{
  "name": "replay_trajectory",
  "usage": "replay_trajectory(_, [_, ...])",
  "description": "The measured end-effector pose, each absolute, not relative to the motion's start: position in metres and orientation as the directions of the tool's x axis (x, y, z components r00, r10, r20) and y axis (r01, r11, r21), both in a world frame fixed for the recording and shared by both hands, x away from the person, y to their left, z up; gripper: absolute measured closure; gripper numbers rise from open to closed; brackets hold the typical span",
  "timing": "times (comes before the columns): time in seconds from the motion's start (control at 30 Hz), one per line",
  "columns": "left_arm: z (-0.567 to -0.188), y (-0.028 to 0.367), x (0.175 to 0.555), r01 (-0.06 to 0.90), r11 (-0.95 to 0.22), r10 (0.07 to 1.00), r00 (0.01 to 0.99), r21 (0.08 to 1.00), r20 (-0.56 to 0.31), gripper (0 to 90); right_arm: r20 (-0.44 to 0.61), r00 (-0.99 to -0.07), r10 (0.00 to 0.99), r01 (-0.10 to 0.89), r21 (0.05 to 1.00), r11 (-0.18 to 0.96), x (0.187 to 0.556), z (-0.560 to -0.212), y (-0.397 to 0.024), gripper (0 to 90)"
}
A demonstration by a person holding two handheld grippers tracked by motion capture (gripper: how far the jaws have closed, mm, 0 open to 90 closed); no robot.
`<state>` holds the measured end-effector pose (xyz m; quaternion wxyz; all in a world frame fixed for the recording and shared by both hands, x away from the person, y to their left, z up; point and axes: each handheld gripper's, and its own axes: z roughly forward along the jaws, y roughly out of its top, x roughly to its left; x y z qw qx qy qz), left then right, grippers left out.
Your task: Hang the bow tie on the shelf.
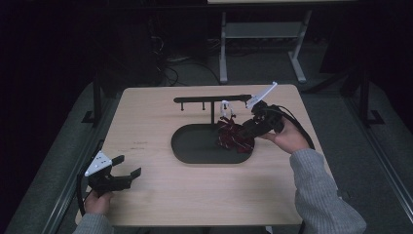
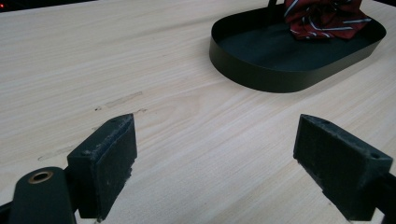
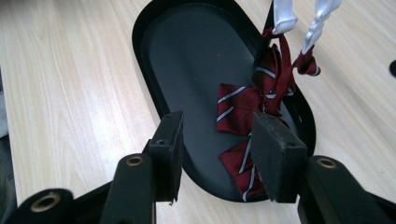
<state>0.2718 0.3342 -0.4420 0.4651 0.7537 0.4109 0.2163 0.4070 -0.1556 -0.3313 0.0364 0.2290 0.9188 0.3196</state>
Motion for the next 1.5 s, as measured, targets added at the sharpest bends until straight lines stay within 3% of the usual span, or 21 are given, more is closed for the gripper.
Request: replay_trajectory(1.5, [-0.443, 0.332, 0.271, 0.422, -0.232, 0.819, 0.571, 0.877, -0.058, 12.9, 0.144, -0.872, 0.468, 0.455, 0.593, 0.664, 0.373, -0.370, -0.187, 49.4])
